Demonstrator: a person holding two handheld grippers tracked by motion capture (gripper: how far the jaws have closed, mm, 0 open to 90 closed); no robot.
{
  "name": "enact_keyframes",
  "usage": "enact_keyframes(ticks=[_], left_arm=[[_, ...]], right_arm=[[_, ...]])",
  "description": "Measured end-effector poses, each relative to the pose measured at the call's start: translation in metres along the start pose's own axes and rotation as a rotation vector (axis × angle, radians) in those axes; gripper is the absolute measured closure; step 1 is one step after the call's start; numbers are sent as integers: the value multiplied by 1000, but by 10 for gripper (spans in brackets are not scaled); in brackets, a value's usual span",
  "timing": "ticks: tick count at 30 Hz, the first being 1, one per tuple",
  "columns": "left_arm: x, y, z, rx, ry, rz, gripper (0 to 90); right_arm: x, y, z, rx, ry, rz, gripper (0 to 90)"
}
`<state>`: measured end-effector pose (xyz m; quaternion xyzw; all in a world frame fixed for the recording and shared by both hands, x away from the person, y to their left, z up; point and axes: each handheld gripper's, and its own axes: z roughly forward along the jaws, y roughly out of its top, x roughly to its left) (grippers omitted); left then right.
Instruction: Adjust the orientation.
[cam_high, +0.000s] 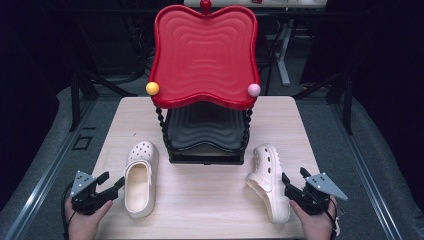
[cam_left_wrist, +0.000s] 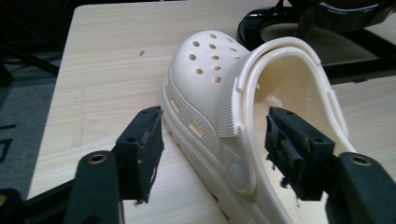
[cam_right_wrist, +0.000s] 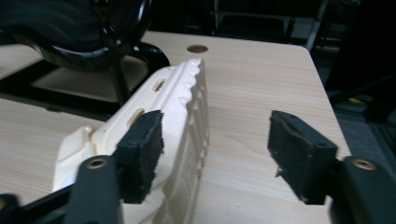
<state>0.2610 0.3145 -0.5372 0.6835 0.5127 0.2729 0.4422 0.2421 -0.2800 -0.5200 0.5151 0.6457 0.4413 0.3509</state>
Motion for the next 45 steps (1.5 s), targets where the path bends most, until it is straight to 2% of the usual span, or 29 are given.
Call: enact_keyframes(ticks=[2,4,6,8,9,10,14,15,22,29,34,38,40,45], left_arm=[[-1,-1,-1,-2,-4,-15,407],[-2,-1,-1,4,-13,-21,424],[-3,-1,-1,15,-8,-18,450],[-4,-2,1,30,6,-4,452],[-6,-2,1,20,3,9,469],[-8,-2,1,12,1,8,477],[-12,-2,2,5,-16,10,511],[-14,-2,3,-5,-17,21,525],[-21,-1,7,2,7,55,567],[-24,0,13,11,45,56,623],[-25,4,21,16,60,62,633],[-27,6,28,21,77,83,649],[-27,7,29,24,80,85,662],[-28,9,34,30,88,88,686]], right_arm=[[0,-3,-1,-38,2,13,376],[0,-4,-2,-42,10,13,422],[0,-4,-3,-44,14,14,429],[-1,-4,-3,-28,1,26,460],[-3,-4,-3,9,-3,49,475],[-3,-5,-3,17,0,55,486],[-4,-8,-1,22,10,65,514],[-4,-8,0,25,12,71,528],[-5,-8,0,25,12,90,522],[-6,-9,0,29,18,108,522],[-5,-10,-1,30,4,102,506],[-5,-12,-1,16,-31,83,467],[-5,-12,-2,29,-32,85,473],[-3,-12,-4,20,-24,75,496]])
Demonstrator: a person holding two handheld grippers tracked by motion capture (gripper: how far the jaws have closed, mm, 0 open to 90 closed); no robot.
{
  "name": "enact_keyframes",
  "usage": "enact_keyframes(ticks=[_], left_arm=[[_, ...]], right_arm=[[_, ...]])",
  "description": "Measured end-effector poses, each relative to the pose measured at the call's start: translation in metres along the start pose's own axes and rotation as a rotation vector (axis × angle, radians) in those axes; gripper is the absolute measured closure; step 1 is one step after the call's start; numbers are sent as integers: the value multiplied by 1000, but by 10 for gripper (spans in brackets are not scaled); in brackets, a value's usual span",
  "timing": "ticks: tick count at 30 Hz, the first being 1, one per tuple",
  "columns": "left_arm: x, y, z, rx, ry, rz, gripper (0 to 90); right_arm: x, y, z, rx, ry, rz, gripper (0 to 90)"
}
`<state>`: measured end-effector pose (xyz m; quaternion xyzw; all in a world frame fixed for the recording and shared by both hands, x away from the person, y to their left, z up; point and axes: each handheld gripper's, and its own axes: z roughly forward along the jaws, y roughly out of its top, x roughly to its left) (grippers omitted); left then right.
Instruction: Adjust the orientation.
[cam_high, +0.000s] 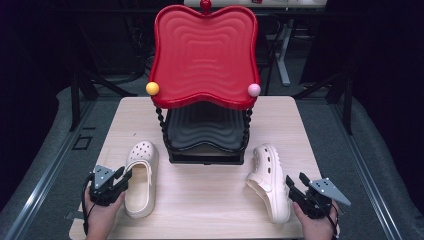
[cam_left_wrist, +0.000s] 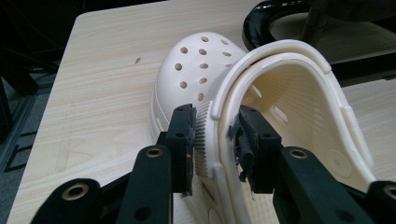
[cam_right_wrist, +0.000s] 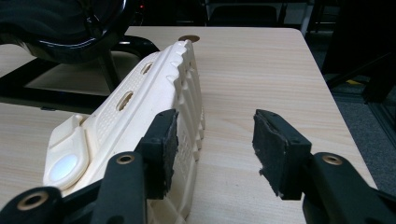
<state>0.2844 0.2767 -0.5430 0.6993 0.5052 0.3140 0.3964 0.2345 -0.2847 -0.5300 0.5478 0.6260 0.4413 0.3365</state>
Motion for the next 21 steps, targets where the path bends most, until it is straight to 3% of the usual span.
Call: enact_keyframes(ticks=[11,21], left_arm=[[-2,2,0,11,11,20,731],[-7,1,-8,27,-18,13,733]], right_arm=[[0,-1,-1,-1,-7,5,519],[7,4,-4,26,9,-40,636]])
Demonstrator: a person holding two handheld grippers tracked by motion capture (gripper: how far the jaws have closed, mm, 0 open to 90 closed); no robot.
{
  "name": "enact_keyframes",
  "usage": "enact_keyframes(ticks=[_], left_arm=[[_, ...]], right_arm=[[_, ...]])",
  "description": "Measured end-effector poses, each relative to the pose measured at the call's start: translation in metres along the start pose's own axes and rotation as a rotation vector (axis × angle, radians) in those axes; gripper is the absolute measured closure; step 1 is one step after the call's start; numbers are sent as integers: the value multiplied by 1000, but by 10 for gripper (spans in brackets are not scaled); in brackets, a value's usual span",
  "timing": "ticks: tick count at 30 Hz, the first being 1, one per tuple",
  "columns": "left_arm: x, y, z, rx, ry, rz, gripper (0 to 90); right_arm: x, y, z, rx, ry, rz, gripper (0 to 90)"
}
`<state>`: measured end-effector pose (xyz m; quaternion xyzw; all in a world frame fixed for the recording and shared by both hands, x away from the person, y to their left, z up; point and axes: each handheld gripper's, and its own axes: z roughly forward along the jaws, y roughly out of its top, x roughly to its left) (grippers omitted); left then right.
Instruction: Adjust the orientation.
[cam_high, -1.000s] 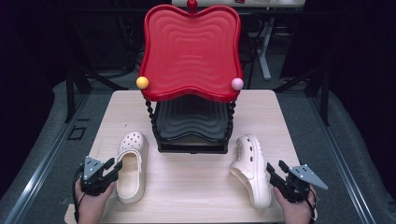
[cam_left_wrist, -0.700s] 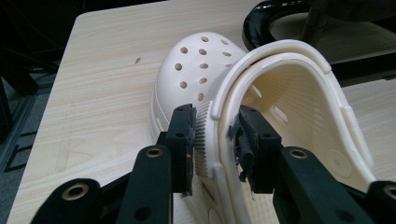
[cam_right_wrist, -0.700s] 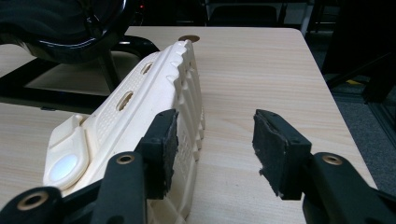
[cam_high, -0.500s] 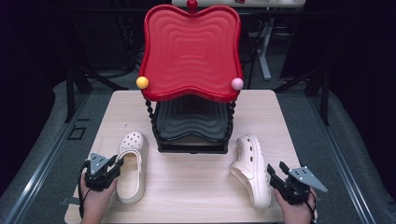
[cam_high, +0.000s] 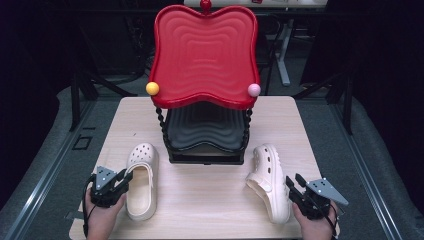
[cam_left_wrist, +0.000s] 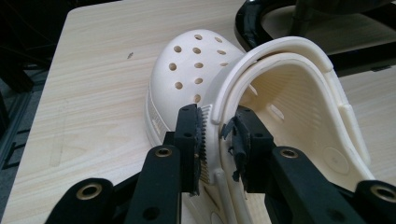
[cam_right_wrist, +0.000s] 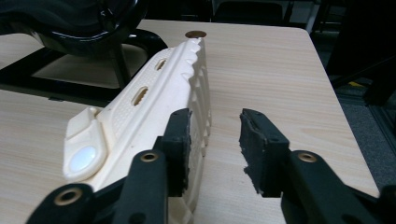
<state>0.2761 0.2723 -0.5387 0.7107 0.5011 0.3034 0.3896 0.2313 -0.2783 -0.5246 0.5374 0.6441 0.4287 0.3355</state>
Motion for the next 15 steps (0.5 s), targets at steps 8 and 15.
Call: enact_keyframes(ticks=[8,15], left_arm=[[-11,-4,-12,12,-52,-7,733],[-19,-5,-13,12,-89,9,719]], right_arm=[[21,9,-6,-6,37,-67,783],[42,8,5,52,78,-193,867]])
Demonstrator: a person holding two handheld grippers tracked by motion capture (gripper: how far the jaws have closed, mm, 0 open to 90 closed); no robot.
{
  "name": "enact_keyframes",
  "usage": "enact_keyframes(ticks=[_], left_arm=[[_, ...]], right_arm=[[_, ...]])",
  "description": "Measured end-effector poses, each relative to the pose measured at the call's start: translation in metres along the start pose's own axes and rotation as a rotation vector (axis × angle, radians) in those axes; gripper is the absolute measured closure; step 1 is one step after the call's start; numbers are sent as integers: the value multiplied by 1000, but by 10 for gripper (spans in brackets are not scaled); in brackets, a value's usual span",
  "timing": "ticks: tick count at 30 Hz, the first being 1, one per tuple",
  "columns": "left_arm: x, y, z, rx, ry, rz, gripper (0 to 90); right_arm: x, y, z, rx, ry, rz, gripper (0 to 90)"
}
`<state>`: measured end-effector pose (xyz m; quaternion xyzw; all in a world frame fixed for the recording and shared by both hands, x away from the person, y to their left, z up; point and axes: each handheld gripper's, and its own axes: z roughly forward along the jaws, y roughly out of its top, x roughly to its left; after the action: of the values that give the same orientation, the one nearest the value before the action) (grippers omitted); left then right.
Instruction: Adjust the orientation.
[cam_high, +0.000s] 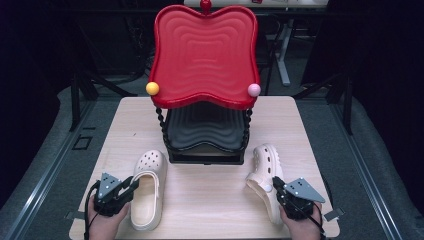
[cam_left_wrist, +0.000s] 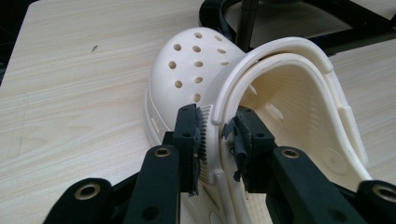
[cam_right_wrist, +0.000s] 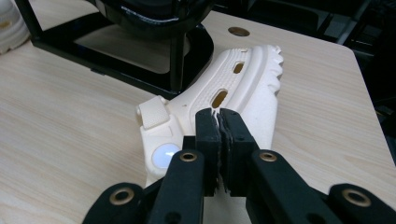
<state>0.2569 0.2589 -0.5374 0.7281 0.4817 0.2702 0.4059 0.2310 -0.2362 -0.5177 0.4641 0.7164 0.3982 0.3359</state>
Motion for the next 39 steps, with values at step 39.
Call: enact_keyframes(ticks=[39], left_arm=[[10,-3,-4,-55,-29,-58,540]], right_arm=[[-95,-46,14,168,-51,464,900]])
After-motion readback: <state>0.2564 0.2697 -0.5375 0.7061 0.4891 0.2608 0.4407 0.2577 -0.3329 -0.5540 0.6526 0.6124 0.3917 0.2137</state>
